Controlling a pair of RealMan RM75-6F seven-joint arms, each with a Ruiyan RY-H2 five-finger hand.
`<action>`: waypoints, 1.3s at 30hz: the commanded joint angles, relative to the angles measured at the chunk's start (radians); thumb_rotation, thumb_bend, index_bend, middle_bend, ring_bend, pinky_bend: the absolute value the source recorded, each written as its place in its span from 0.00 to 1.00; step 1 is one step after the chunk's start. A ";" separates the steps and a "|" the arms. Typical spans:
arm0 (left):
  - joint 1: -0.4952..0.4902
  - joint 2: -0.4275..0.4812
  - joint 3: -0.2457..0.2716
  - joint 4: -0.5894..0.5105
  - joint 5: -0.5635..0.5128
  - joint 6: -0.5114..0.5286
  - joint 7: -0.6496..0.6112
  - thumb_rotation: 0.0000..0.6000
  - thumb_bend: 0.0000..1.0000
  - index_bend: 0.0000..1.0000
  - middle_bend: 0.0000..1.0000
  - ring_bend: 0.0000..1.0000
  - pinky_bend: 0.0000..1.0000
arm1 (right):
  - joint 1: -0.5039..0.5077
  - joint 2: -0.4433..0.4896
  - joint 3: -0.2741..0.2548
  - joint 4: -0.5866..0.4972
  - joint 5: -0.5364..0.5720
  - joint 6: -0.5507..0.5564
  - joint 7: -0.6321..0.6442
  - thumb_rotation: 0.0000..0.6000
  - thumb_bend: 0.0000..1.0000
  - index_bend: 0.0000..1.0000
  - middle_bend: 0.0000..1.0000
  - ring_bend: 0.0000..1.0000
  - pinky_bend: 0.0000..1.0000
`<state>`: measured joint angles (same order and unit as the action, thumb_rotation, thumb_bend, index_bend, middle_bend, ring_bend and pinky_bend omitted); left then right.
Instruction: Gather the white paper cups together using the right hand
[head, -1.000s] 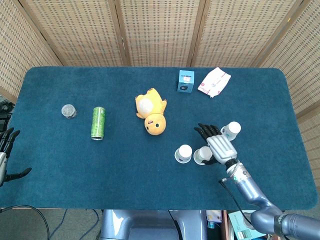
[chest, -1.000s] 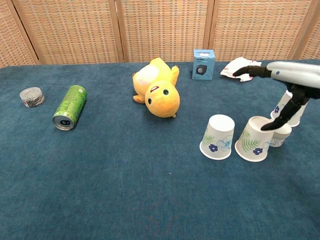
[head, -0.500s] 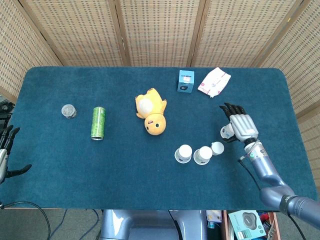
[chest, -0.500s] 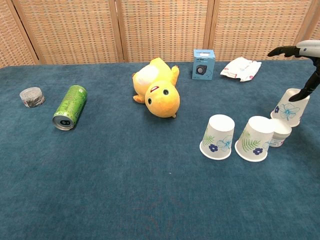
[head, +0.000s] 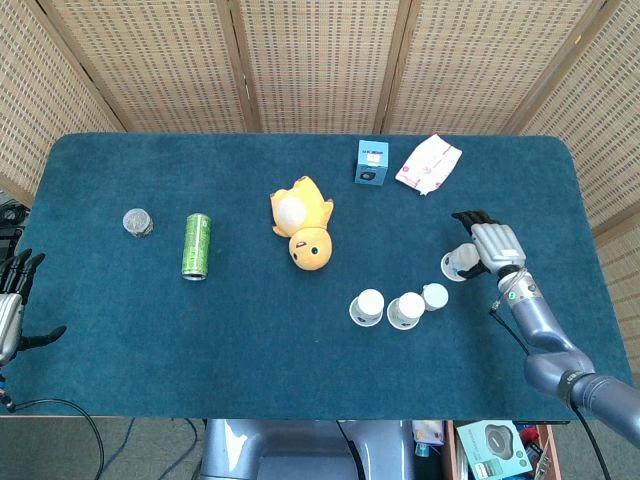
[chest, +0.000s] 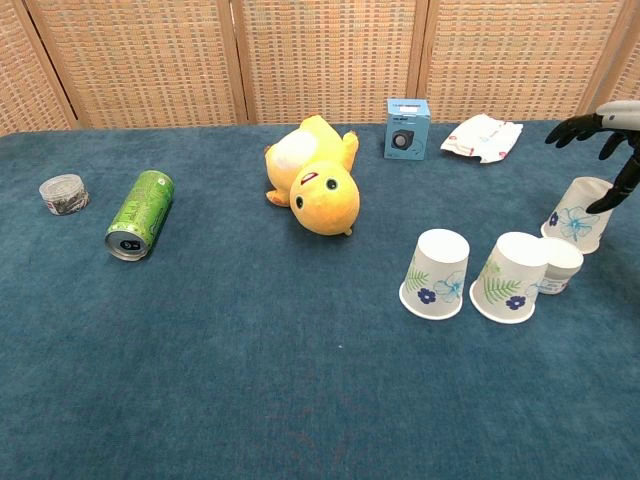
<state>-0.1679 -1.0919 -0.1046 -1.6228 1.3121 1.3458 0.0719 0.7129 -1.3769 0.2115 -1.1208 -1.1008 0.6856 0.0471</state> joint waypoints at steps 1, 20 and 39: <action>-0.002 -0.002 0.000 0.002 -0.005 -0.004 0.003 1.00 0.07 0.00 0.00 0.00 0.00 | 0.005 -0.012 -0.005 0.021 -0.004 -0.012 0.007 1.00 0.08 0.22 0.27 0.19 0.31; 0.000 0.000 0.002 -0.001 -0.006 0.002 0.003 1.00 0.07 0.00 0.00 0.00 0.00 | 0.004 -0.058 -0.002 0.101 -0.002 -0.018 0.039 1.00 0.25 0.49 0.57 0.54 0.50; -0.001 0.008 0.006 -0.009 0.005 0.000 -0.010 1.00 0.07 0.00 0.00 0.00 0.00 | -0.031 0.229 0.054 -0.494 -0.119 0.143 0.033 1.00 0.28 0.51 0.58 0.54 0.50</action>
<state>-0.1694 -1.0837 -0.0987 -1.6320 1.3169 1.3457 0.0619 0.6851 -1.2069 0.2525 -1.5220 -1.1995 0.8022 0.1027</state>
